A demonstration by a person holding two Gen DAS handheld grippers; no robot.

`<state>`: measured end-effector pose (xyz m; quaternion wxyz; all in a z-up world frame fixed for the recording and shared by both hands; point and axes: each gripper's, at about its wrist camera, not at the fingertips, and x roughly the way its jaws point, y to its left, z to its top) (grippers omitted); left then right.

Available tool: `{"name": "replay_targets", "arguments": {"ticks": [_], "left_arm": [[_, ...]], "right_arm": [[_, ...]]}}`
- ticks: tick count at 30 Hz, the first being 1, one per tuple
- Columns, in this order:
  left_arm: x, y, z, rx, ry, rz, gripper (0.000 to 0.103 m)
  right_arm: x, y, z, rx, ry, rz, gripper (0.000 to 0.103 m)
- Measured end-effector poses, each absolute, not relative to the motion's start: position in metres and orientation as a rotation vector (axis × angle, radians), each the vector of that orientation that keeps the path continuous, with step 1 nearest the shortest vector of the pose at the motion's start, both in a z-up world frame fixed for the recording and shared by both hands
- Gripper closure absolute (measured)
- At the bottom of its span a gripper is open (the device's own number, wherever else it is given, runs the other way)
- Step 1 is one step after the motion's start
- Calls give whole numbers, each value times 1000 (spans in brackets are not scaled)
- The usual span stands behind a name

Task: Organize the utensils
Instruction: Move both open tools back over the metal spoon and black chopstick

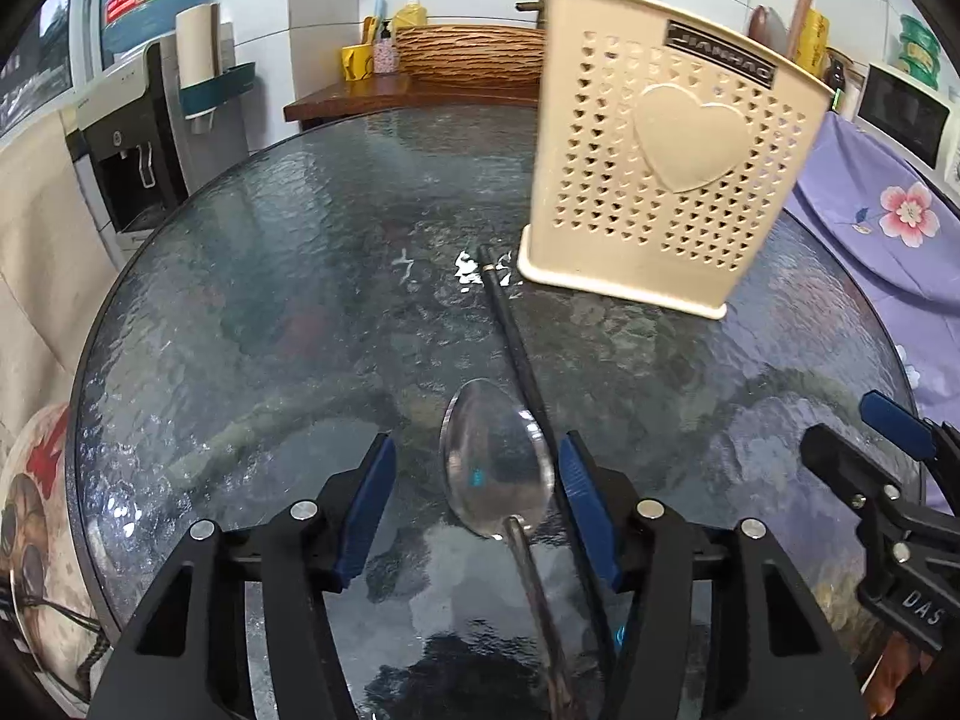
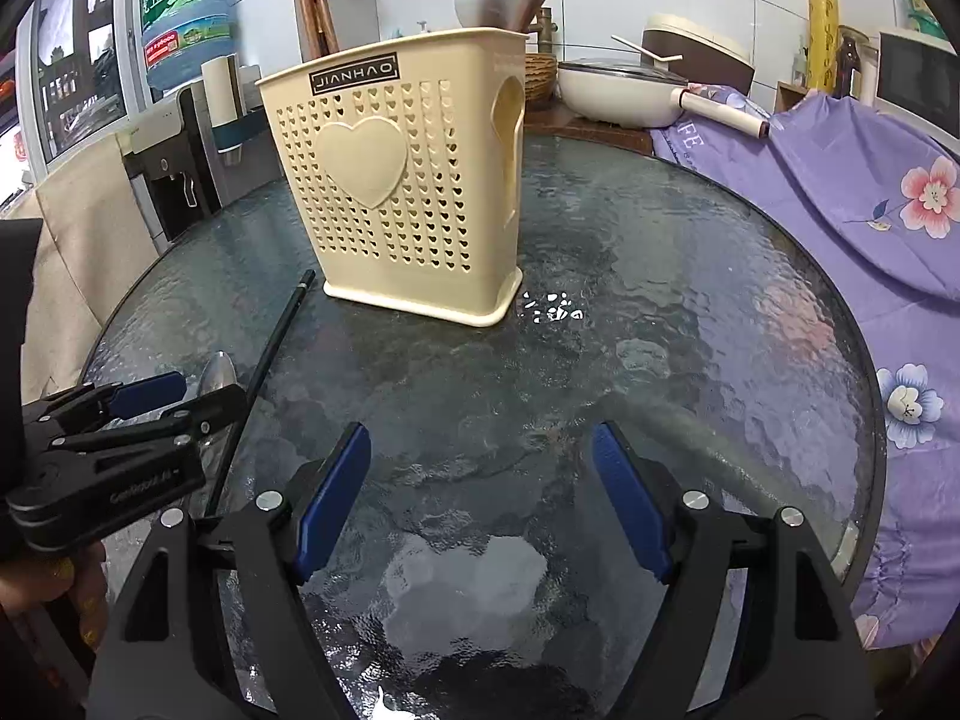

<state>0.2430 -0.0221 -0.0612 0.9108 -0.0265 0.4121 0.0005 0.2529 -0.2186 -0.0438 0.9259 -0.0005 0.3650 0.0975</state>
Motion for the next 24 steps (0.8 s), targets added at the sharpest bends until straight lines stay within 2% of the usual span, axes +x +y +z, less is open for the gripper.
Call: {"name": "replay_targets", "arguments": {"ticks": [8,15,21,24], "left_arm": [[238,2,-63,-77,848,35,49],[239,7,-61,-83,848,12,56],[237,-4,-63,-58,829,-49,72],[238,-4,-63,-79,835,-66,73]], "right_arm": [[255,-224,-46,14,760,210,27],[257,-210,-44,10,762,244,27],[255,-202,-45,-2,766,248,27],[256,-201,-46,-8,770,245,27]]}}
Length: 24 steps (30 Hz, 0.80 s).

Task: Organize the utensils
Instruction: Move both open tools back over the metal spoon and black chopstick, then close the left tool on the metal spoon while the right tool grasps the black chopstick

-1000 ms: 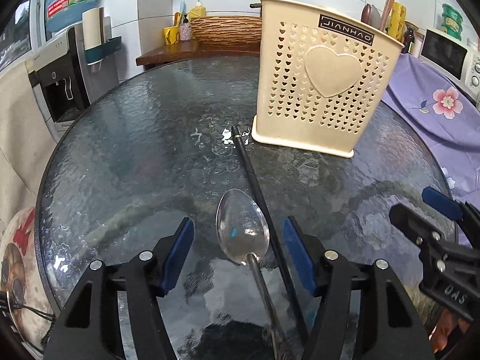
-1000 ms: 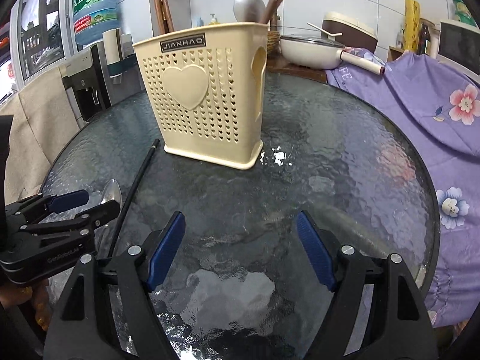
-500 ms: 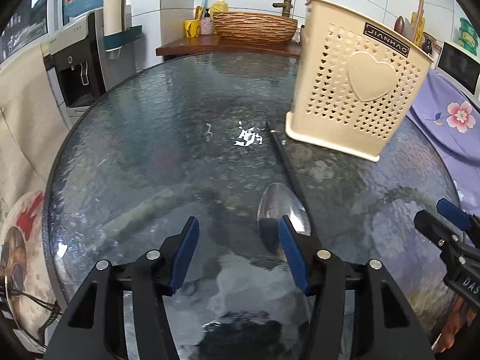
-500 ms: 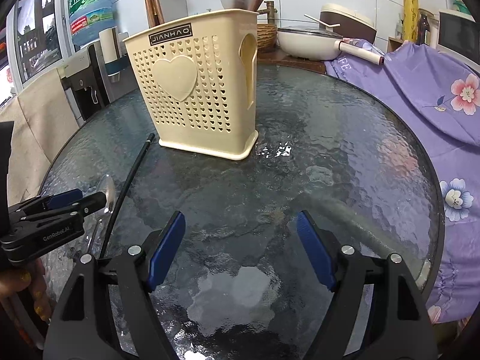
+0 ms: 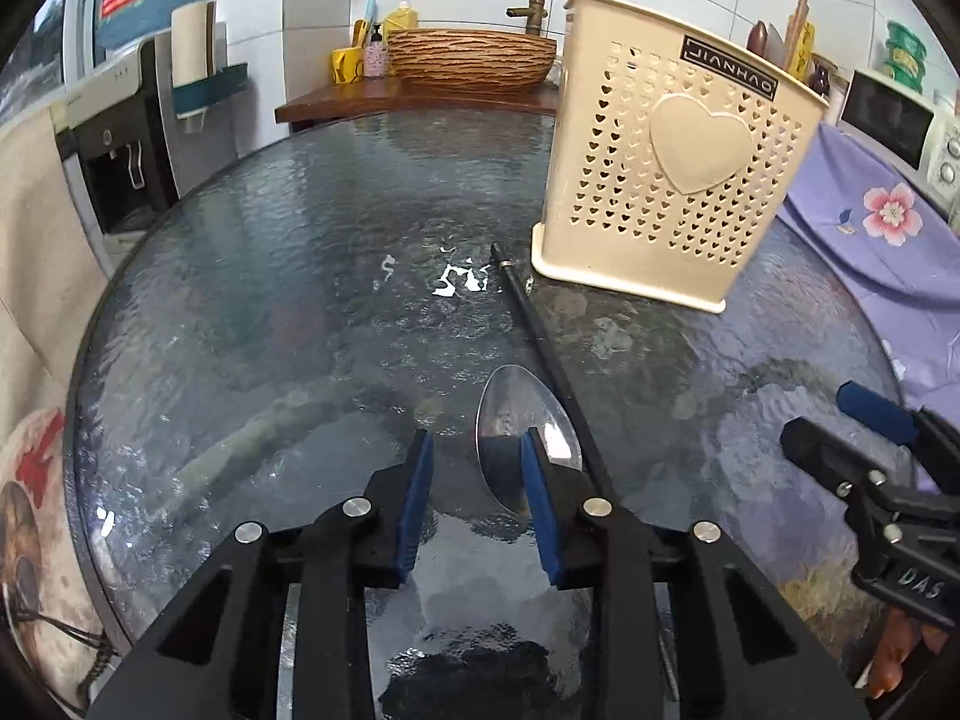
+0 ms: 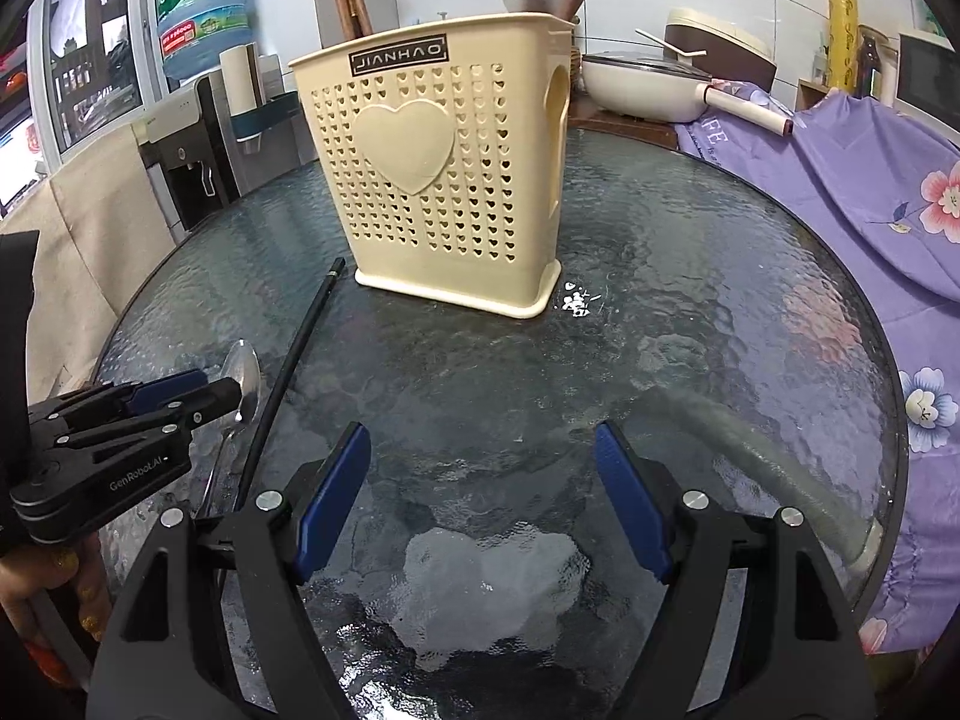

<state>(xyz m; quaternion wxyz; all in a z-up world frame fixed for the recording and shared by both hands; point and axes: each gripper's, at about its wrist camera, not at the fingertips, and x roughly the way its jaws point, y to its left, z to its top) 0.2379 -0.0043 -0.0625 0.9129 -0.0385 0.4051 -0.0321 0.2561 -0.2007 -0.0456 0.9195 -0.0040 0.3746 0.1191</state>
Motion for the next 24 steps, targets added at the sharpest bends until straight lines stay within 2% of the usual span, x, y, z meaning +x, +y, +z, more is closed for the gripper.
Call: {"name": "replay_targets", "arguments": {"ticks": [2,4,5,13,24], "left_arm": [[239,-5,-63,-69,833,-66,80],[239,-7,-63,-70,828,-92,92],[239,-6,-63,-82,828,-107,93],[239,6,-58,-82,821,-123,98],[247,32,-60,-56,838,-93,97]], "right_arm": [[256,-200,-46,-8,772,242,27],[256,-197,-48,-7,776,242,27],[256,-196,-49,-7,779,243,27],[256,-192,-51,-13,788,246,27],[263,-161,-52,-24,821,327,27]]}}
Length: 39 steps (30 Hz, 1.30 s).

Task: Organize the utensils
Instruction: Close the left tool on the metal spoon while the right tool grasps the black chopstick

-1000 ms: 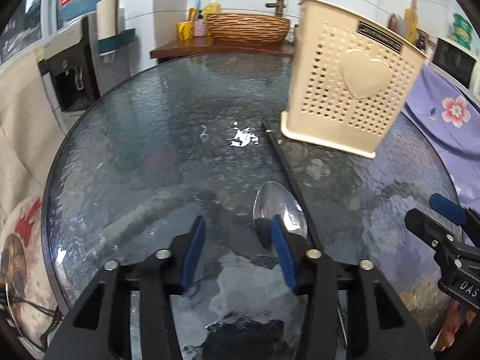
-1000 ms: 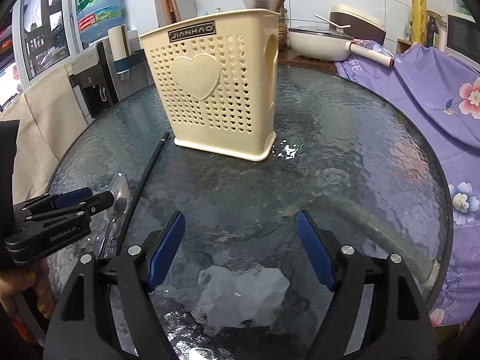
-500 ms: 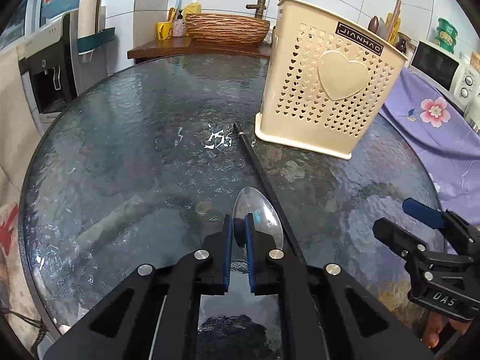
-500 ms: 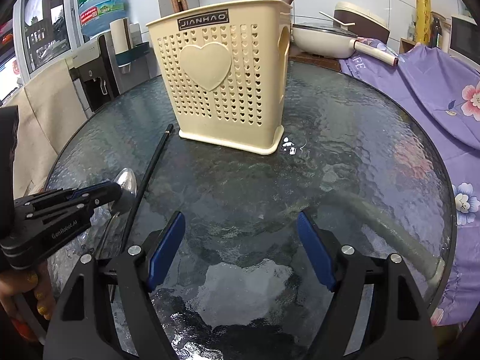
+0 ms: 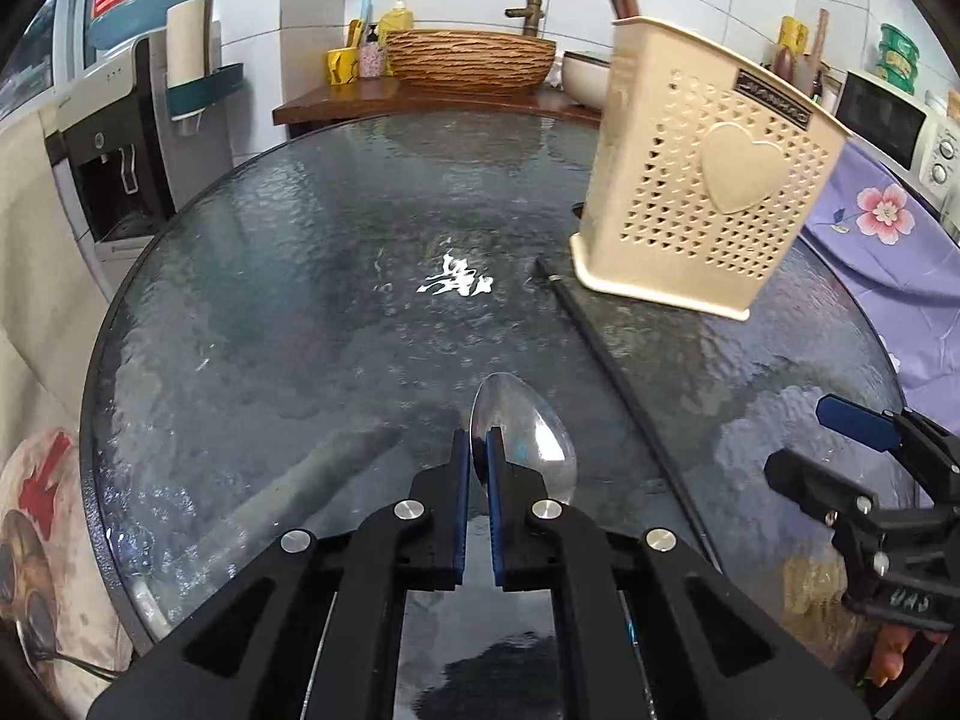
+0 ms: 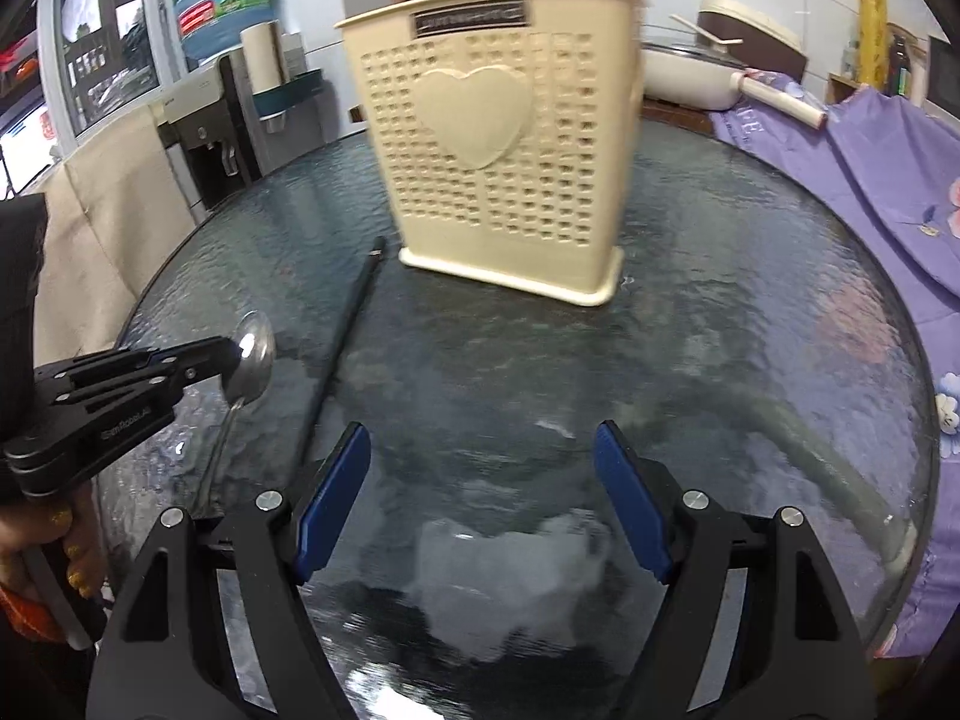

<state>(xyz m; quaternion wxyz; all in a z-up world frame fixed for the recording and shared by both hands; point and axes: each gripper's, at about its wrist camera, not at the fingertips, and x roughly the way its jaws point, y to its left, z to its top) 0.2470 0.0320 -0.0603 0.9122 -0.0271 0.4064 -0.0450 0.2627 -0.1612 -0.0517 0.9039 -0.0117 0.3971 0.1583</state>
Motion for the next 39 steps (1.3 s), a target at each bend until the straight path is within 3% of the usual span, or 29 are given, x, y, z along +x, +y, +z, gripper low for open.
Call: {"name": "replay_targets", "arguments": {"ticks": [2,6,12,15,19,27,33,35,37,39], "left_arm": [[245,34,-61,-68,838,-96,97],[241,40,-62,-85,839,-89,92],[231,50,-55,-124,821,-66,74],[225,49,-53,-136,811,-57,67],[219,45,-52,-136,807,-61,64],[214,37,-56,-140,816,-75,63],[213,28,-55,-115,805,-47,47],[215,25,-54,-107,806,-35,44],[216,22,-53,-89,804,-25,41],[217,18,-54,-55,802,-9,41]], "right_arm": [[262,-148,-51,-45,823,357,27],[259,-120,-54,-100,844,412,39],[256,-92,-61,-221,850,409,63],[253,-90,-59,-252,853,401,89],[245,-108,-59,-251,863,395,96],[211,-171,-59,-221,899,343,96],[190,-196,-60,-178,936,353,95],[189,-199,-59,-163,941,366,84],[194,-199,-56,-158,922,363,42],[201,-195,-50,-166,904,375,42]]}}
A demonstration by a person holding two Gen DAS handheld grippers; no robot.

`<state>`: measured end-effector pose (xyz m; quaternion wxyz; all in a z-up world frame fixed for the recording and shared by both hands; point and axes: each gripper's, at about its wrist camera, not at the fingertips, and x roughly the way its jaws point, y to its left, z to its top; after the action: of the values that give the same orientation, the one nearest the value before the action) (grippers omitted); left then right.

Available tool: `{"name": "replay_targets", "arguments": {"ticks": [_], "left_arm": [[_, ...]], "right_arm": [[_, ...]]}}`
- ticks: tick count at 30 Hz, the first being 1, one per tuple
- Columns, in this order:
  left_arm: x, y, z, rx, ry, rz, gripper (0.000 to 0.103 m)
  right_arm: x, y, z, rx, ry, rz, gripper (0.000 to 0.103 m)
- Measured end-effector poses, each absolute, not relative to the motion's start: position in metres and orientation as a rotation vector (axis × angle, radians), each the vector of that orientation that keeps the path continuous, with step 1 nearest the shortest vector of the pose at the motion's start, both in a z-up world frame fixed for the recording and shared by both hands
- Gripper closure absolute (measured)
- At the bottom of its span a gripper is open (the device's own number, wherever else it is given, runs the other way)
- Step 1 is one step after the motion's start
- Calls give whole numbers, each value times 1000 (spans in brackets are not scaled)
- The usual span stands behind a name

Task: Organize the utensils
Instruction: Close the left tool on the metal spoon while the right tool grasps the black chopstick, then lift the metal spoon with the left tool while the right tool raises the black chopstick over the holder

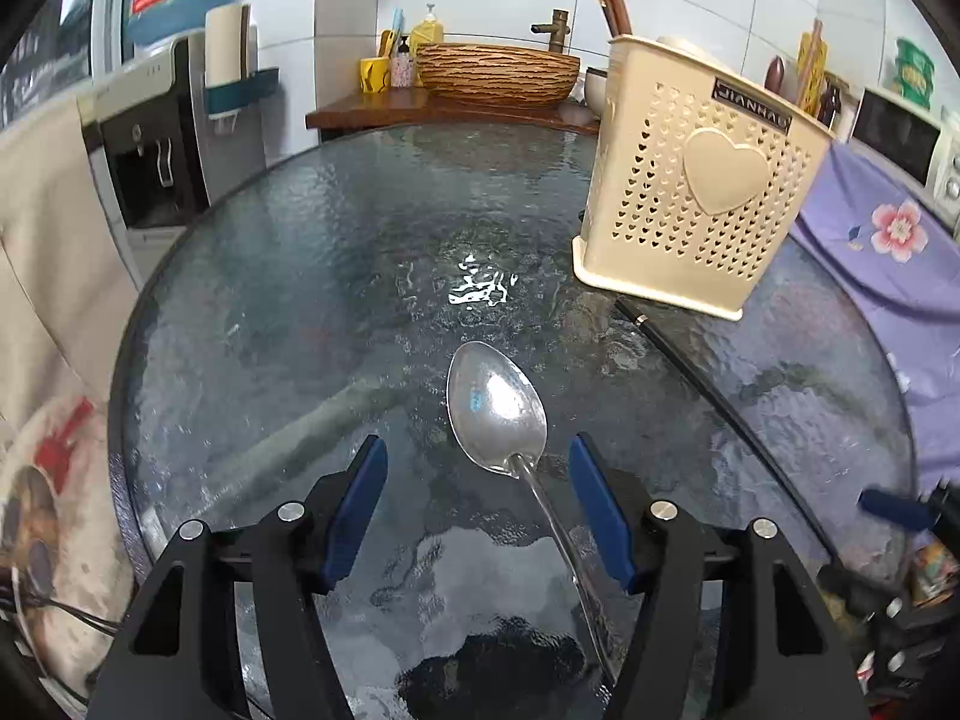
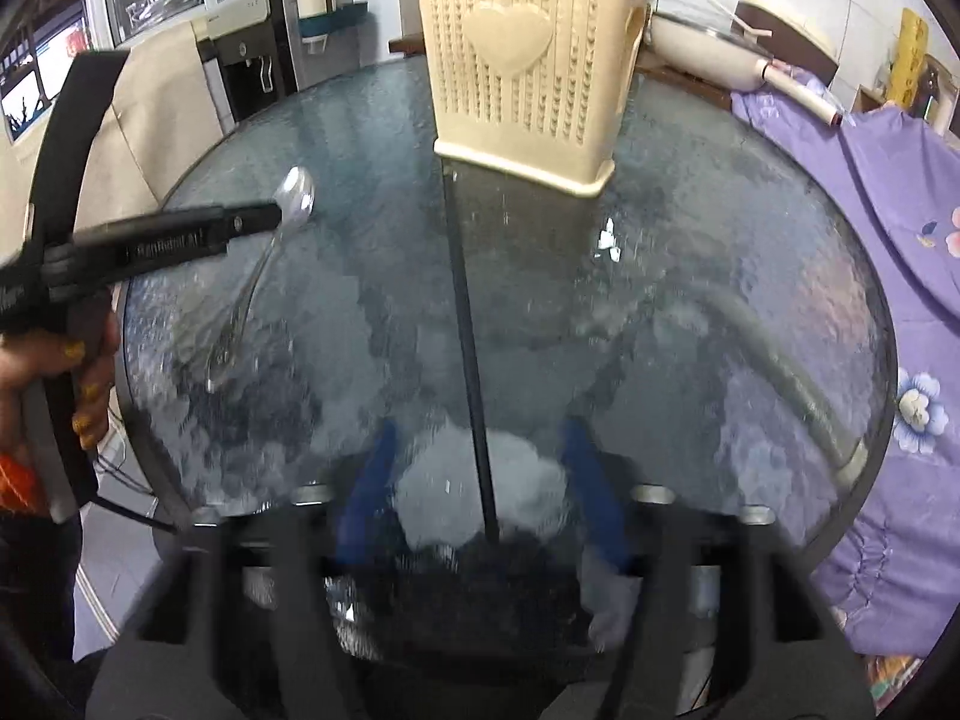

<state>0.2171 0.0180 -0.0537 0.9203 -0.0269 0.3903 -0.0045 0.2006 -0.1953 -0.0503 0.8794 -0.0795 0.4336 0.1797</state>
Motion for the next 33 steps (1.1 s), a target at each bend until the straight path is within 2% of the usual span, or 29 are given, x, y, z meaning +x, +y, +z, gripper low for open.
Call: {"name": "replay_targets", "arguments": {"ticks": [2,5,10,18,24,32,33], "left_arm": [[219,16,-56,-52,813,-11,41],[218,18,-57,-59,815,-8,41],[218,24,-55,-66,820,-6,41],[223,20,-56,-49,835,-6,41],[230,12,-59,-35,846,5,42],[246,-1,-61,-26,864,17,42],[247,-2,-61,-25,866,23,44]], "right_arm": [[214,-186,-45,-185,892,401,43],[244,-172,-43,-201,901,434,51],[300,-148,-51,-212,933,484,69],[341,-117,-57,-259,929,506,78],[344,-105,-57,-287,923,523,95],[328,-127,-59,-281,922,488,95],[328,-130,-59,-275,923,488,95]]}}
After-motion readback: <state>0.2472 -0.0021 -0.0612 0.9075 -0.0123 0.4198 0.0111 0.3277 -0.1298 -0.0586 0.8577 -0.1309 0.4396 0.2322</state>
